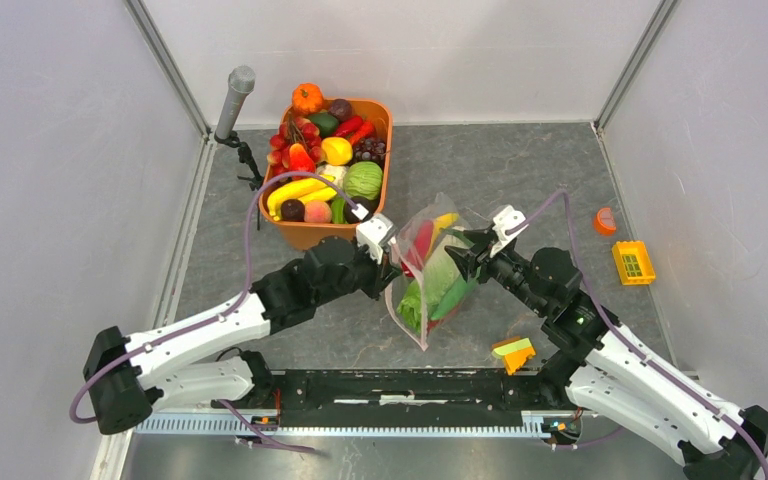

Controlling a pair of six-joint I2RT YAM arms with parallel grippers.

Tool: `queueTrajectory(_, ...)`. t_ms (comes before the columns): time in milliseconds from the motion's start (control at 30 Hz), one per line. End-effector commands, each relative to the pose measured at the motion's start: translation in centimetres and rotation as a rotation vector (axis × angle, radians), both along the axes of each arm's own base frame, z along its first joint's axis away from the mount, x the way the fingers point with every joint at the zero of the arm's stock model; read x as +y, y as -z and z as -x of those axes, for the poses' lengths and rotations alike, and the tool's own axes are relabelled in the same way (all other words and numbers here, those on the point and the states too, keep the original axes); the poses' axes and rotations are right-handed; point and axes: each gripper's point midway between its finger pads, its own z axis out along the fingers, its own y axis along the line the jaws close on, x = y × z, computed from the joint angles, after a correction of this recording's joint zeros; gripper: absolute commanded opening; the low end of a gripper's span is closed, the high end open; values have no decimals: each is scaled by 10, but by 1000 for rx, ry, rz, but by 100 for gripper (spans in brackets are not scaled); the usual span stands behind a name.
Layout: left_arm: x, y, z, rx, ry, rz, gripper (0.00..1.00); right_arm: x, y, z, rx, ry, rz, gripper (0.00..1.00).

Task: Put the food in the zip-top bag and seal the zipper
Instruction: Pick up the zipper food storage bag at the center of the board.

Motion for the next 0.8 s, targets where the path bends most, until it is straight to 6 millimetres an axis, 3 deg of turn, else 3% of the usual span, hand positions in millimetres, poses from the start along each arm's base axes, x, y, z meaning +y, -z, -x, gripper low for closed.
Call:
queueTrajectory(0,1,-62,8,-165,147,-39,2,10,-44,6,-157,-106,58,57)
queueTrajectory(100,0,-71,10,-159,183,-79,2,8,-58,-1,-193,-92,85,57)
queueTrajectory(267,-7,-82,7,-174,207,-100,2,-1,-63,-14,-196,-61,134,58)
queueTrajectory(567,-15,-147,11,-302,319,-108,2,-13,-79,-30,-266,-88,108,58)
queueTrajectory(767,-26,-175,25,-364,502,-154,2,-18,-84,-21,-345,-133,96,61)
